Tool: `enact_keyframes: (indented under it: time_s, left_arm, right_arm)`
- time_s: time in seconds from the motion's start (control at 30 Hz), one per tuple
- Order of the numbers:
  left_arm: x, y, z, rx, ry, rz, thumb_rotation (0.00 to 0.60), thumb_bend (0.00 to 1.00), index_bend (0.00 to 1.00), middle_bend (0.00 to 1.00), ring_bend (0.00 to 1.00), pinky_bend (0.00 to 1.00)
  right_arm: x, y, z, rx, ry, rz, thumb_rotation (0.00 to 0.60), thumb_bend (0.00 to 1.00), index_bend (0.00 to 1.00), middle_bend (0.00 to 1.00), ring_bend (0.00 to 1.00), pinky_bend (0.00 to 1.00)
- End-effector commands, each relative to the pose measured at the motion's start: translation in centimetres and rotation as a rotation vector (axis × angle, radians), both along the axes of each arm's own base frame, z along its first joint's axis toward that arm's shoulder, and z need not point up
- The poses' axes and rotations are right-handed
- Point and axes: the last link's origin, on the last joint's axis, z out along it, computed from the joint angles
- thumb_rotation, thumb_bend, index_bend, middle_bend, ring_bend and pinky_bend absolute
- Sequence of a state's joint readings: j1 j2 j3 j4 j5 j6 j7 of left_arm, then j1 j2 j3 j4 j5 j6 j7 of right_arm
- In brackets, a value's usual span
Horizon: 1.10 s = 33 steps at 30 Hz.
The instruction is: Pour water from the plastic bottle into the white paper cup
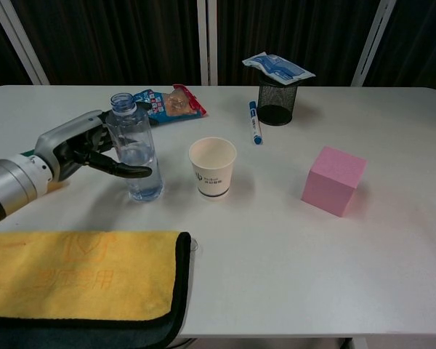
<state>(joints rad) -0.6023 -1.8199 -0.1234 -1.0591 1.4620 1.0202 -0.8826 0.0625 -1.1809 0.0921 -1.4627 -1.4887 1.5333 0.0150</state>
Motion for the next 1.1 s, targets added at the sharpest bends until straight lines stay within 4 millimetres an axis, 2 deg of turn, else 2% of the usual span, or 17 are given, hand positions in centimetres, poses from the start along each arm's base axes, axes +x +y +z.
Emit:
enact_keyframes:
  time_s: [0.03, 0.27, 0.53, 0.67, 0.83, 1.1]
  left_arm:
    - [0.07, 0.16, -0.07, 0.001, -0.006, 0.007, 0.600, 0.00, 0.10, 0.19, 0.10, 0.18]
    - [0.14, 0.14, -0.55, -0.027, -0.018, 0.026, 0.600, 0.00, 0.23, 0.28, 0.18, 0.23]
    - [0.32, 0.50, -0.67, -0.076, -0.087, 0.073, 0.600, 0.01, 0.32, 0.35, 0.20, 0.25]
    - [0.36, 0.80, -0.54, -0.067, -0.104, 0.083, 0.600, 0.06, 0.38, 0.40, 0.23, 0.27]
    - [0.36, 0.99, -0.48, -0.056, -0.119, 0.090, 0.600, 0.18, 0.45, 0.48, 0.29, 0.31]
    - [0.28, 1.06, -0.54, -0.062, -0.127, 0.094, 0.600, 0.28, 0.55, 0.55, 0.37, 0.33]
  right_arm:
    - [-0.05, -0.04, 0.03, 0.001, 0.000, -0.002, 0.559, 0.18, 0.00, 0.00, 0.00, 0.00]
    - [-0.18, -0.25, -0.13, 0.014, 0.001, -0.010, 0.558, 0.18, 0.00, 0.00, 0.00, 0.00]
    - [-0.33, -0.19, -0.02, 0.029, 0.002, -0.030, 0.557, 0.18, 0.00, 0.00, 0.00, 0.00]
    - [-0.27, -0.26, -0.05, 0.031, 0.003, -0.029, 0.557, 0.18, 0.00, 0.00, 0.00, 0.00]
    - [-0.05, -0.44, -0.02, 0.030, 0.005, -0.023, 0.556, 0.18, 0.00, 0.00, 0.00, 0.00]
    - [0.10, -0.53, 0.13, 0.024, 0.008, -0.022, 0.556, 0.18, 0.00, 0.00, 0.00, 0.00]
